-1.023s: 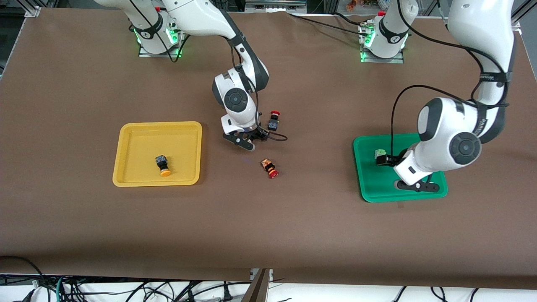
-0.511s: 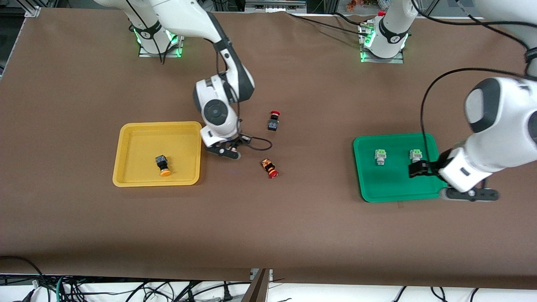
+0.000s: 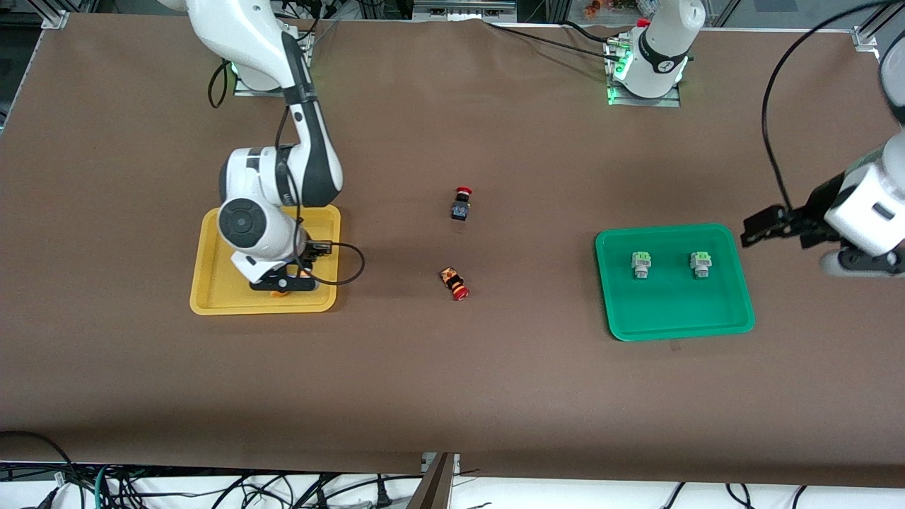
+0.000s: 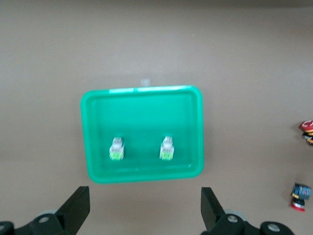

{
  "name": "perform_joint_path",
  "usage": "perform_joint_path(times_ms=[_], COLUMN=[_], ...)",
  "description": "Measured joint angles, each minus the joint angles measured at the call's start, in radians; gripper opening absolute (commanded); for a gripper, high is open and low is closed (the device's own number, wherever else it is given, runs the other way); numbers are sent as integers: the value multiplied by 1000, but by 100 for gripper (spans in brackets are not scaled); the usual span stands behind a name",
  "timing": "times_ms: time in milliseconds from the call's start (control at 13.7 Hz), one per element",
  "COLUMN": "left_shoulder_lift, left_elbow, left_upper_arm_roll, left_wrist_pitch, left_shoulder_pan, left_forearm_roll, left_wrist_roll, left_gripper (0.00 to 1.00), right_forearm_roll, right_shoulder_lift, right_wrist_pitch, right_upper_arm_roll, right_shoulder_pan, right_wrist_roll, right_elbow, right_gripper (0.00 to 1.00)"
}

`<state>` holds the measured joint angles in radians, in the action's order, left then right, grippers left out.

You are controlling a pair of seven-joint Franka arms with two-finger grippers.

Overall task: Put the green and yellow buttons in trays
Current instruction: 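Lower the yellow button into the yellow tray and open the right gripper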

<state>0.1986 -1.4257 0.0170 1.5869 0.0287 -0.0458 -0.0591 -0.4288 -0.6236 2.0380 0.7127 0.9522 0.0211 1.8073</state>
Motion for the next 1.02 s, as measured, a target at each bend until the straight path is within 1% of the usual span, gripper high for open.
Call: perform_joint_path(times_ms=[73, 146, 219, 438, 511, 584, 658, 731, 877, 1023], left_shoulder_lift=[-23, -36, -47, -73, -78, -79, -79, -78, -76, -75], left_elbow=[-22, -37, -48, -80, -93, -103, -110, -116, -119, -114], left_upper_arm_roll=[18, 28, 32, 32, 32, 33, 35, 36, 36, 34], left_wrist_pitch=[-30, -61, -85, -99, -95, -92, -88, -84, -75, -66], left_shoulder_pan=[0, 0, 6, 36, 39, 38, 37, 36, 37, 38], left_forearm_roll=[0, 0, 0, 0, 0, 0, 0, 0, 0, 0], left_wrist_roll=[0, 0, -3, -33, -35, -35, -35, -34, -34, -34], left_gripper=[100, 100, 100, 100, 100, 100, 100, 100, 100, 100], right_forearm_roll=[-3, -17, -42, -70, -71, -73, -75, -78, -78, -66], right_shoulder_lift=[-2, -7, -14, -25, -24, -22, -18, -9, 30, 107], right_wrist_pitch=[8, 18, 24, 31, 31, 31, 31, 31, 29, -2], right_upper_arm_roll=[1, 1, 1, 0, 0, 0, 0, 0, 5, 18], right_shoulder_pan=[-6, -8, -7, -6, -5, -4, -3, 0, 8, 12], right_wrist_roll=[-14, -21, -26, -29, -30, -30, -30, -29, -26, -22], right_elbow=[17, 29, 36, 37, 34, 27, 17, 5, -18, -29], right_gripper=[56, 81, 85, 86, 88, 91, 99, 99, 99, 99])
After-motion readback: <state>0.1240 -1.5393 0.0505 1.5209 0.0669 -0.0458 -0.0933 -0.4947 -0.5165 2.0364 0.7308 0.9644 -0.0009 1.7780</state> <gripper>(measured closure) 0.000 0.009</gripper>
